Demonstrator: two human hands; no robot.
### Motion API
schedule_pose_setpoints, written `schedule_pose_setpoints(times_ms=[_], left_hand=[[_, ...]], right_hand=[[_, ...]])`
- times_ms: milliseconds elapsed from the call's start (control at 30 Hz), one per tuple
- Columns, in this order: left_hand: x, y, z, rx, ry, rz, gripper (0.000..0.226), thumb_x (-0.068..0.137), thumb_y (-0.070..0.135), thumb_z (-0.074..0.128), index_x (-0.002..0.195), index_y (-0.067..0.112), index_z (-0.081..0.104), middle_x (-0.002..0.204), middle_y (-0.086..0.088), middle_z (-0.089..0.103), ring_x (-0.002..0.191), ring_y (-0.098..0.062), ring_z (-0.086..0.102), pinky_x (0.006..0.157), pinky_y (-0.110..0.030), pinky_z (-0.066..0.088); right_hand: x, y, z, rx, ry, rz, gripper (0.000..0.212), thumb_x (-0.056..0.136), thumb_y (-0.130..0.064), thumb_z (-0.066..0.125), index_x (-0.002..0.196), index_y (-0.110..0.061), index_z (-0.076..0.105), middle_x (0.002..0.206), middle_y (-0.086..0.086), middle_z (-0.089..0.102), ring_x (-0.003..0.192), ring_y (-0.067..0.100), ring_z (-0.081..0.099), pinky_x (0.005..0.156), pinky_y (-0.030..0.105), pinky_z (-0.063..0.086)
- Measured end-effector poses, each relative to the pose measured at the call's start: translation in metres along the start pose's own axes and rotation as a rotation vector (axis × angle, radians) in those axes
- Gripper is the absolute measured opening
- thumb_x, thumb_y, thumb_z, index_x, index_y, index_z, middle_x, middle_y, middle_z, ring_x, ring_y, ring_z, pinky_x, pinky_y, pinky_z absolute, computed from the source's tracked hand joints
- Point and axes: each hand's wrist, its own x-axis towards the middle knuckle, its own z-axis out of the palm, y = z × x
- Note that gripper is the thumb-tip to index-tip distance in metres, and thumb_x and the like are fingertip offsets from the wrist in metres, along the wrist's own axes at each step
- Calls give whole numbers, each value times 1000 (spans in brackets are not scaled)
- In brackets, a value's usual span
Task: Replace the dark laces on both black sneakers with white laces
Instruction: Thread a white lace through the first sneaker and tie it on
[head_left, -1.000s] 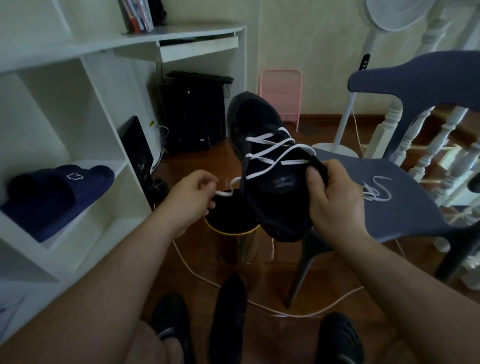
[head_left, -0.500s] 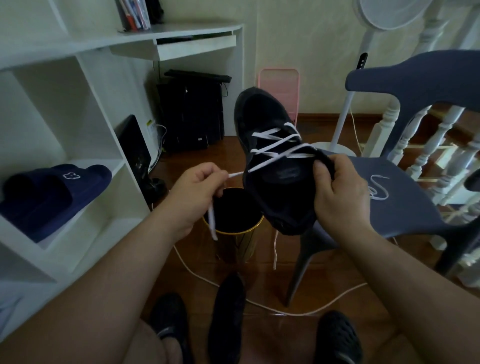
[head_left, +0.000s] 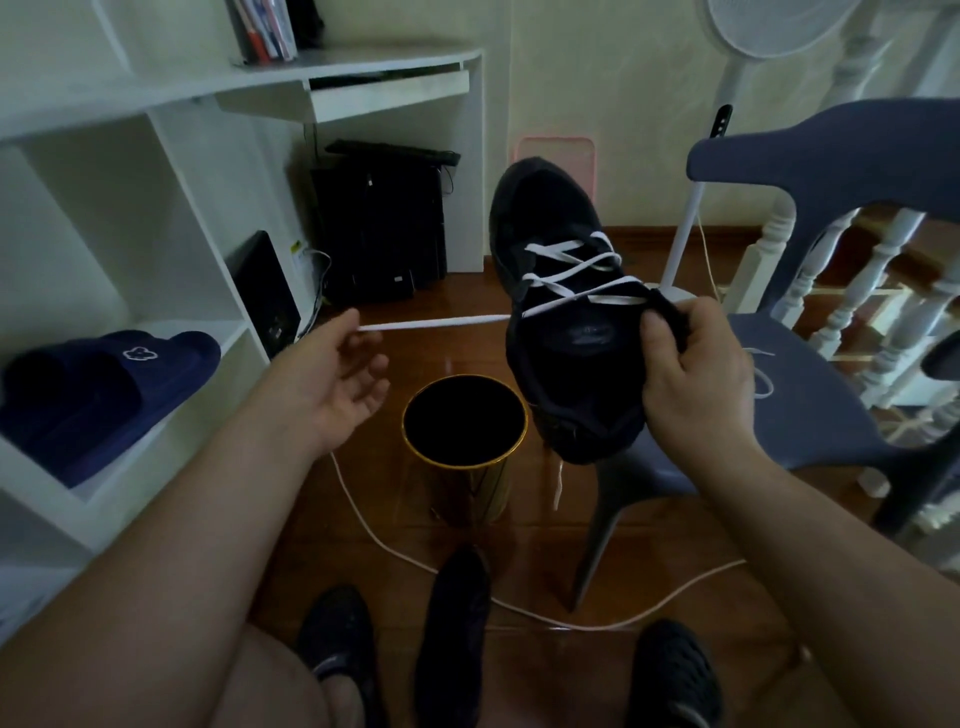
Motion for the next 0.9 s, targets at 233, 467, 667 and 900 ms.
schedule_pose_setpoints(times_ms=[233, 467, 667, 900], left_hand=[[9, 8, -4, -403, -54, 33, 20, 98, 37, 69, 85, 24, 61, 83, 15, 74, 63, -4, 61, 71, -22, 43], [11, 10, -4, -368, -71, 163, 13, 99, 33, 69, 100, 20, 67, 84, 7, 76, 68, -3, 64, 69, -19, 54], [7, 4, 1, -314, -78, 174, 17, 106, 9, 56, 106, 19, 70, 90, 4, 80, 87, -11, 78, 78, -28, 60], [16, -3, -1, -261, -96, 113, 20, 107, 10, 54, 119, 12, 70, 91, 3, 73, 61, -2, 64, 60, -19, 53]], right_hand=[[2, 0, 6, -2, -112, 67, 19, 105, -45, 51, 106, -27, 53, 89, -15, 62, 87, 10, 62, 76, 42, 53], [3, 3, 10, 25, -148, 114, 20, 105, -46, 51, 106, -28, 57, 93, -12, 65, 88, 10, 64, 75, 43, 56], [1, 3, 15, 51, -165, 115, 18, 105, -45, 51, 102, -29, 56, 94, -8, 66, 89, 16, 64, 75, 41, 52], [-1, 1, 12, 79, -177, 49, 16, 106, -42, 51, 100, -30, 59, 87, -5, 68, 81, 13, 65, 73, 47, 55]])
